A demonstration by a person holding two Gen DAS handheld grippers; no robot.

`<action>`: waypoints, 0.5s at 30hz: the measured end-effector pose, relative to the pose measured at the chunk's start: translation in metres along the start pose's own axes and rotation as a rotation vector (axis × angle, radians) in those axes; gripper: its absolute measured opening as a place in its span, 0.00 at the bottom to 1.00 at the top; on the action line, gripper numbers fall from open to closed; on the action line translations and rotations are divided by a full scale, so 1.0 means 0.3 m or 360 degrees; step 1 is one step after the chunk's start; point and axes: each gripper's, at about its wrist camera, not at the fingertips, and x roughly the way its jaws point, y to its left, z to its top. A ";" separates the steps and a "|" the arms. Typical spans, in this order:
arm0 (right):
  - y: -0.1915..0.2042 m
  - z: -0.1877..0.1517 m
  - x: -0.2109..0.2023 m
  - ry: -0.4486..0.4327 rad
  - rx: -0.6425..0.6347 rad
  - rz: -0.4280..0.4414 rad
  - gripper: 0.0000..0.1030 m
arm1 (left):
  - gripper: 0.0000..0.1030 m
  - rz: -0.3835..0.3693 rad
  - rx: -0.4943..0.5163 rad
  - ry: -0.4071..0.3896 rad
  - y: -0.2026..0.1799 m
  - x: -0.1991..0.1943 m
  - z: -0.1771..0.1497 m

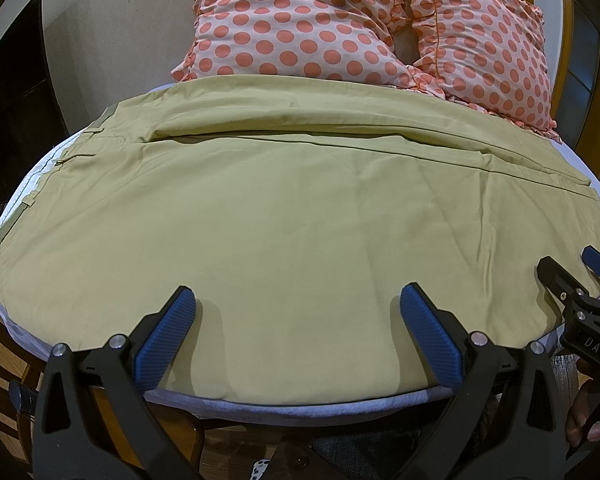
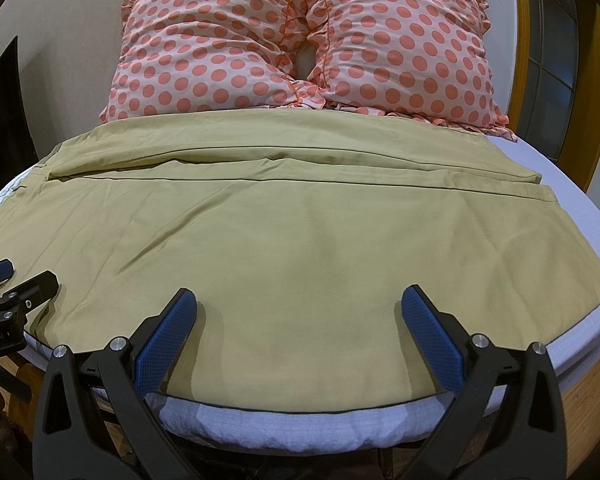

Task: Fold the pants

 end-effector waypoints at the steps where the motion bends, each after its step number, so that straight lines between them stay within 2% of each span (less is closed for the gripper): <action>1: 0.001 -0.001 -0.001 -0.0001 0.0001 -0.0001 0.99 | 0.98 0.0000 0.0001 0.0000 0.000 0.000 0.000; 5: -0.008 0.007 0.000 0.0015 -0.0018 0.0015 0.99 | 0.98 -0.0001 0.0001 -0.0015 0.001 -0.010 0.002; 7: -0.030 0.046 0.015 0.0108 -0.0045 0.0049 0.99 | 0.98 -0.0012 0.0013 -0.0061 0.002 -0.024 0.004; 9: -0.085 0.116 0.013 0.0095 -0.0038 -0.0002 0.99 | 0.98 -0.0027 0.0036 -0.0125 0.009 -0.032 -0.012; 12: -0.253 0.328 0.018 -0.0014 0.0097 -0.0220 0.99 | 0.98 -0.0022 0.0086 -0.0129 0.002 -0.032 0.004; 14: -0.348 0.442 0.077 0.0026 0.0211 -0.0292 0.99 | 0.98 0.0001 0.0115 -0.0173 0.002 -0.042 0.015; 15: -0.426 0.526 0.148 0.0094 0.0325 -0.0339 0.98 | 0.98 -0.0001 0.0124 -0.0200 0.002 -0.048 0.021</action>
